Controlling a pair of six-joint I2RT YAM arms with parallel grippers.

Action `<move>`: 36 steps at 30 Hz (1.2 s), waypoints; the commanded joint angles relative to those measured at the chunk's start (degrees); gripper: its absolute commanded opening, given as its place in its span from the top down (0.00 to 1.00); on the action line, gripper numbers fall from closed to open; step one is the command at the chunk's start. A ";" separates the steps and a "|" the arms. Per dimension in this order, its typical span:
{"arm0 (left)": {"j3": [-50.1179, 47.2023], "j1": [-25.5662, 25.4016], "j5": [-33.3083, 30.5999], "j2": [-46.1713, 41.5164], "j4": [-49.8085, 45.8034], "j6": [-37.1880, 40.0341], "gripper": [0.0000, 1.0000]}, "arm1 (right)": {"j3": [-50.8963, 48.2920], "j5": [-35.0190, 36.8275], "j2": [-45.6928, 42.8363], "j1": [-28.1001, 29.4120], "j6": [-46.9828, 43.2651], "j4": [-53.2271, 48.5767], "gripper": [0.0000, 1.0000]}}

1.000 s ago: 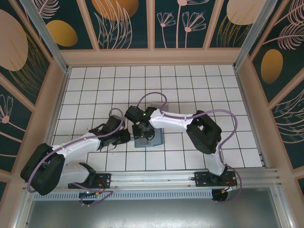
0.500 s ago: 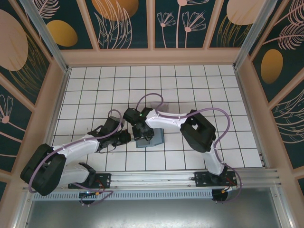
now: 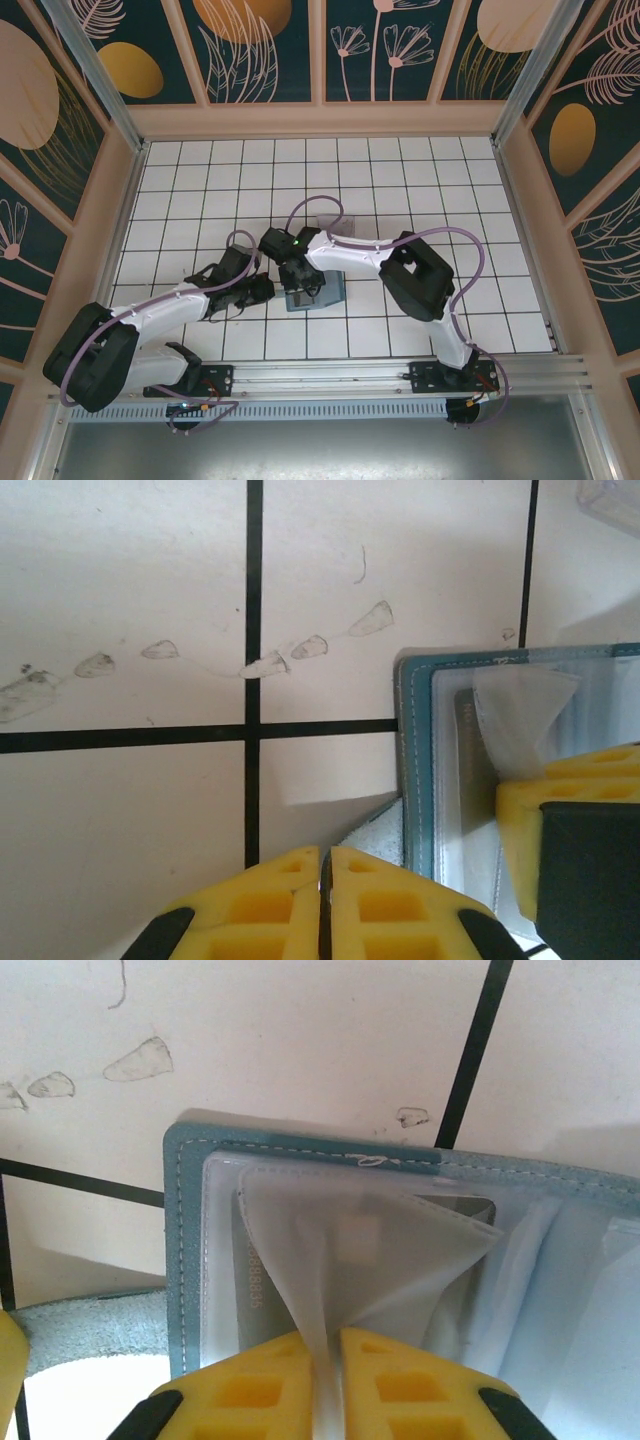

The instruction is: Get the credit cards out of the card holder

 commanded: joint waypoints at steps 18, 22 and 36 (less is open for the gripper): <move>13.63 0.23 -10.14 -9.28 -17.11 2.02 0.59 | -16.45 -13.71 -11.51 -5.15 2.43 22.99 0.88; 14.88 0.25 -4.27 -8.93 -12.08 -0.66 0.61 | -19.99 -16.13 -12.89 -6.11 3.14 27.41 0.88; 7.39 0.15 2.95 -5.73 3.91 -12.49 0.75 | -33.10 -26.24 -17.93 -10.21 5.96 43.95 0.89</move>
